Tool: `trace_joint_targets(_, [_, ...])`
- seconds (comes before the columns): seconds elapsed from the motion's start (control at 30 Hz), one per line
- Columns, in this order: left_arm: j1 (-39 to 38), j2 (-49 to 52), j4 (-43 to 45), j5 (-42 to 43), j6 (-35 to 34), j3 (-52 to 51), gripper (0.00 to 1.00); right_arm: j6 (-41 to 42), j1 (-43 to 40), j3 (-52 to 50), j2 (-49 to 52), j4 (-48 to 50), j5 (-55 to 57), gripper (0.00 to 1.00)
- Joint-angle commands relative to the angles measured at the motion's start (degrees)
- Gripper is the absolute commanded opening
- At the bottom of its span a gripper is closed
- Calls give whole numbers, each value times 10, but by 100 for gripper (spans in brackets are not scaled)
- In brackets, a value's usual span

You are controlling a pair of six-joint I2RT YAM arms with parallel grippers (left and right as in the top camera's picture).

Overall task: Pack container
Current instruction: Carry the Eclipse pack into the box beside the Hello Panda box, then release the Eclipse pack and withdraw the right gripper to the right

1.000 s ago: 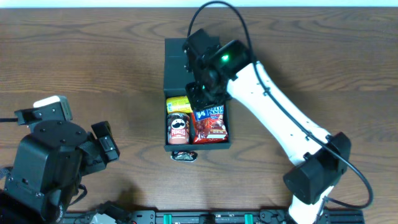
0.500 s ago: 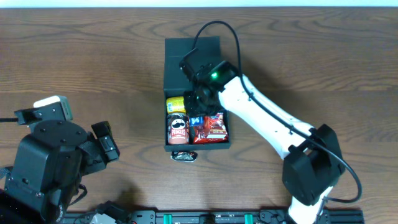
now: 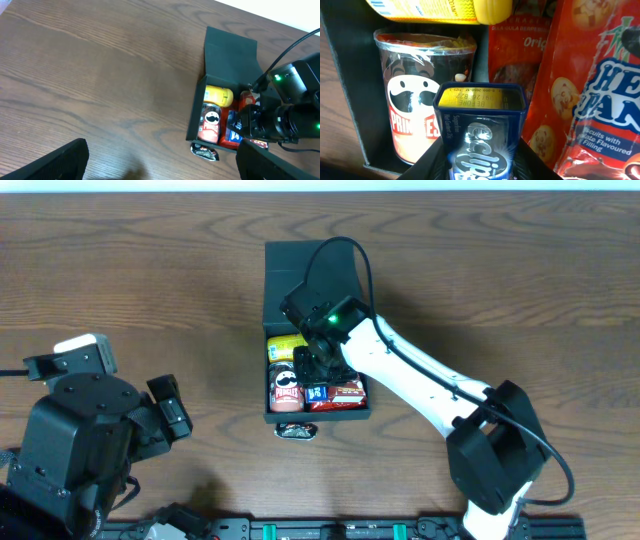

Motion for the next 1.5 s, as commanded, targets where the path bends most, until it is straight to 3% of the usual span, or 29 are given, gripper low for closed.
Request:
trace_joint_targets(0.0, [2, 0, -45, -2, -2, 1, 95, 5, 4, -3, 2, 2, 12, 28])
trace_joint_targets(0.13, [2, 0, -45, -2, -2, 1, 95, 6, 5, -3, 2, 1, 12, 60])
trace_joint_targets(0.3, [2, 0, -45, -3, -2, 1, 95, 6, 4, -3, 2, 3, 18, 85])
trace_joint_targets(0.37, [2, 0, -45, -3, -2, 1, 95, 6, 4, -2, 2, 8, 23, 99])
trace_joint_targets(0.57, [2, -2, -45, 2, -2, 1, 95, -20, 4, 18, -23, 12, 57, 99])
trace_joint_targets(0.8, [2, -15, -45, -28, 4, 1, 95, -63, 5, 42, -133, 22, 57, 99])
trace_joint_targets(0.97, [2, -16, -45, -28, 14, 1, 95, -86, 28, 40, -184, -77, 52, 99])
trace_joint_targets(1.1, [2, -16, -45, -33, 15, 1, 95, -116, 105, 9, -185, -119, 63, 99])
trace_joint_targets(1.27, [2, -16, -45, -33, 15, 1, 95, -156, 197, -77, -185, -57, 144, 99])
trace_joint_targets(1.47, [2, -16, -45, -33, 16, 1, 95, -200, 193, -195, -185, 78, 114, 99])
